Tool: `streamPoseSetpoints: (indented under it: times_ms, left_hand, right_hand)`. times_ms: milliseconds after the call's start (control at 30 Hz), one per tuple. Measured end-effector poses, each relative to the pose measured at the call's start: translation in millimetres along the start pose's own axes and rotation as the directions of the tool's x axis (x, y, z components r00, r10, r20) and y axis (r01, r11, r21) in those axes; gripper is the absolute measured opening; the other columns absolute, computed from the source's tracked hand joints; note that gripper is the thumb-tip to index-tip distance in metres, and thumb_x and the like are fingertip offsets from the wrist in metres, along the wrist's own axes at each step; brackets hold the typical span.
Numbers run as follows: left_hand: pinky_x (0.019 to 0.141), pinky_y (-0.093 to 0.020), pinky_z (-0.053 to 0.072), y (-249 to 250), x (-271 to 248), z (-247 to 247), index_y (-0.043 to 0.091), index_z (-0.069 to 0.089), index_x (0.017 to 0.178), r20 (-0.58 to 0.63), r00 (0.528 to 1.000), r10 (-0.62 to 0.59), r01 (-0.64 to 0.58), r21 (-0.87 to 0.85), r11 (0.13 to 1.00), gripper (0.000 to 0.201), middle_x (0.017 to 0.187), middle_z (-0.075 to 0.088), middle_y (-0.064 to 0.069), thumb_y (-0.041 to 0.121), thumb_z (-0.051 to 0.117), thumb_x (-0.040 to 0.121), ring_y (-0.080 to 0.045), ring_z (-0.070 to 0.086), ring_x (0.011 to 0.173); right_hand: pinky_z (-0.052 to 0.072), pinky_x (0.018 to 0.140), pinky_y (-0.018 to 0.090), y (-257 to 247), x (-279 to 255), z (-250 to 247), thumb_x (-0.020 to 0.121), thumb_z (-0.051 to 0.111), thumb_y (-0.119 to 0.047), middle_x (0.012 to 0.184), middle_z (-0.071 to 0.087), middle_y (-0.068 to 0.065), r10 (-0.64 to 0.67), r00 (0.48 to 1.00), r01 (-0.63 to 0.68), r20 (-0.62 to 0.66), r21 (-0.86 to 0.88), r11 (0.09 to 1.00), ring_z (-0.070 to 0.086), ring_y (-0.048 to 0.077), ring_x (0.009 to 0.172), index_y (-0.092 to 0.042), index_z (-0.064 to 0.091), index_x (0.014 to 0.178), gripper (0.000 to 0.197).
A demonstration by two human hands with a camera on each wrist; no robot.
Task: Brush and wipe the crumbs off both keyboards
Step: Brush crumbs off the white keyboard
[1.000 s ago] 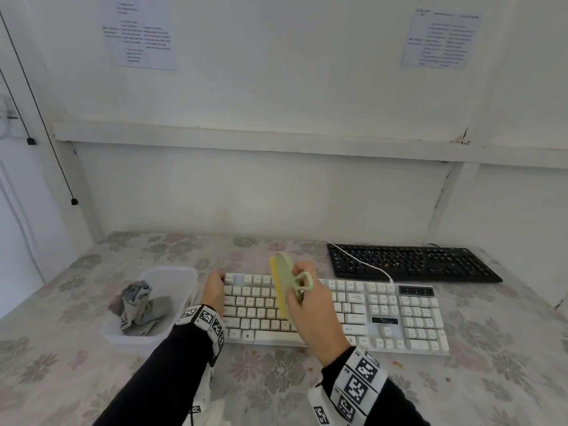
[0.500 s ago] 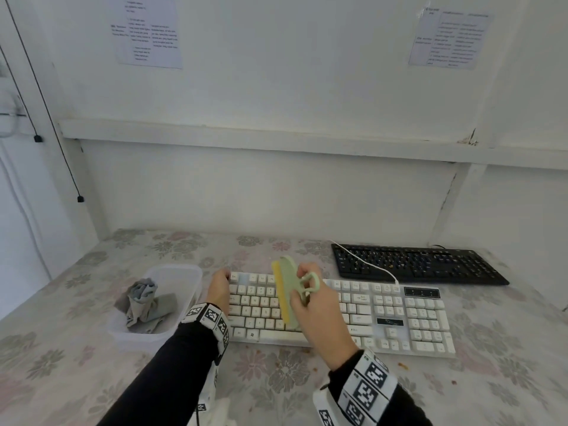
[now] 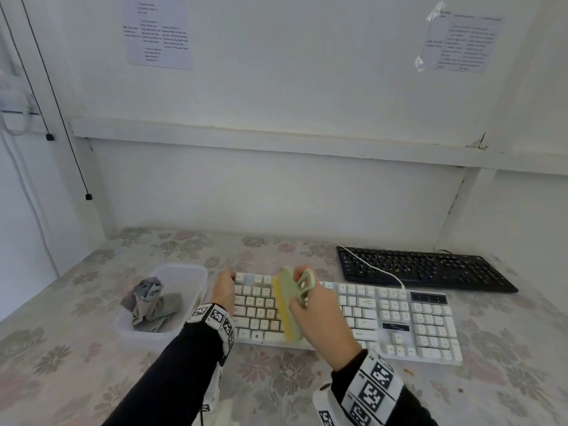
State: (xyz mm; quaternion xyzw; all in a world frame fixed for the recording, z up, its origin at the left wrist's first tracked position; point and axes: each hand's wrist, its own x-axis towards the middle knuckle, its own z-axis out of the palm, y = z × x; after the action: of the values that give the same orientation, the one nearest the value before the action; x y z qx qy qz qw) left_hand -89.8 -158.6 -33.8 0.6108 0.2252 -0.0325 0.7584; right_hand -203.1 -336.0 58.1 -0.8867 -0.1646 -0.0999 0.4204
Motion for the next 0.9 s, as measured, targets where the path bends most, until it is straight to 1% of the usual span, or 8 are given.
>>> streamPoseSetpoints:
  times_ms: [100, 233, 400, 467, 533, 633, 767, 900]
  left_hand:
    - [0.05, -0.025, 0.038, 0.3, 0.1, 0.1, 0.017, 0.045, 0.059, 0.009, 1.0, -0.002, 0.002, 0.011, 1.0, 0.032, 0.06, 0.044, -0.01, 0.03, 0.033, 0.086, -0.022, 0.044, 0.048]
    - [0.049, -0.024, 0.04, -0.3, 0.6, -0.7, 0.017, 0.047, 0.056, 0.029, 0.999, -0.014, 0.014, 0.001, 1.0, 0.036, 0.055, 0.047, -0.009, 0.029, 0.032, 0.087, -0.022, 0.047, 0.045]
    - [0.046, -0.024, 0.038, 0.0, 1.4, 0.8, 0.017, 0.043, 0.057, 0.007, 1.0, -0.018, 0.018, 0.0, 1.0, 0.033, 0.054, 0.045, -0.008, 0.027, 0.033, 0.087, -0.022, 0.045, 0.042]
    - [0.046, -0.024, 0.04, 0.2, 0.7, 0.8, 0.017, 0.045, 0.058, 0.007, 0.999, -0.031, 0.031, -0.009, 0.999, 0.031, 0.058, 0.046, -0.009, 0.028, 0.035, 0.085, -0.023, 0.047, 0.043]
    - [0.047, -0.025, 0.04, 0.4, 1.4, 1.1, 0.016, 0.046, 0.059, 0.013, 0.999, -0.03, 0.03, -0.011, 0.999, 0.031, 0.059, 0.047, -0.01, 0.029, 0.035, 0.085, -0.023, 0.048, 0.044]
    - [0.046, -0.025, 0.038, 0.6, 1.3, 1.6, 0.018, 0.044, 0.059, -0.009, 1.0, -0.011, 0.011, 0.01, 1.0, 0.03, 0.059, 0.045, -0.01, 0.028, 0.035, 0.085, -0.022, 0.045, 0.045]
    - [0.049, -0.026, 0.036, 0.9, 0.1, 2.0, 0.019, 0.041, 0.061, -0.029, 1.0, 0.002, -0.001, 0.027, 1.0, 0.024, 0.062, 0.042, -0.01, 0.029, 0.036, 0.082, -0.022, 0.043, 0.049]
    - [0.047, -0.025, 0.035, 2.4, -3.3, 3.1, 0.02, 0.039, 0.058, -0.025, 1.0, -0.012, 0.012, 0.02, 1.0, 0.028, 0.058, 0.041, -0.007, 0.027, 0.036, 0.085, -0.021, 0.041, 0.047]
  right_hand:
    - [0.031, 0.04, 0.015, -0.1, 7.1, 9.1, 0.092, 0.048, -0.011, 0.057, 0.043, -0.008, -0.017, 0.996, 0.018, -0.086, 0.015, 1.0, 0.046, 0.002, 0.045, -0.039, 0.032, 0.082, 0.034]
    - [0.033, 0.043, 0.019, 4.5, 4.3, 18.1, 0.092, 0.046, -0.011, 0.058, 0.042, -0.006, 0.016, 1.0, -0.017, 0.02, 0.007, 1.0, 0.037, 0.006, 0.042, -0.036, 0.034, 0.087, 0.028]
    - [0.034, 0.04, 0.016, 5.9, -2.9, 12.3, 0.088, 0.047, -0.007, 0.057, 0.04, -0.007, 0.082, 0.986, -0.078, 0.143, -0.038, 0.996, 0.036, 0.007, 0.042, -0.024, 0.039, 0.106, 0.026]
    - [0.034, 0.041, 0.016, 1.7, -0.3, 8.6, 0.09, 0.047, -0.01, 0.058, 0.042, -0.006, 0.064, 0.994, -0.063, 0.092, -0.012, 0.998, 0.037, 0.007, 0.044, -0.026, 0.04, 0.101, 0.021]
    - [0.034, 0.041, 0.017, 0.2, 3.9, 9.2, 0.092, 0.047, -0.01, 0.059, 0.043, -0.006, 0.0, 1.0, 0.001, -0.021, 0.015, 1.0, 0.041, 0.008, 0.044, -0.036, 0.035, 0.088, 0.029]
    - [0.032, 0.04, 0.014, 0.4, 7.6, 15.6, 0.092, 0.049, -0.007, 0.06, 0.043, -0.009, -0.031, 0.994, 0.033, -0.107, 0.02, 0.999, 0.048, 0.001, 0.048, -0.039, 0.032, 0.083, 0.037]
    - [0.034, 0.042, 0.02, 1.2, 4.1, 19.2, 0.094, 0.046, -0.012, 0.061, 0.044, -0.007, -0.02, 1.0, 0.019, -0.016, -0.009, 1.0, 0.038, 0.007, 0.044, -0.035, 0.033, 0.086, 0.027]
    - [0.032, 0.038, 0.015, 1.8, -0.7, 11.6, 0.091, 0.046, -0.007, 0.056, 0.042, -0.007, 0.086, 0.991, -0.089, 0.099, 0.022, 0.996, 0.036, 0.004, 0.039, -0.028, 0.036, 0.095, 0.023]
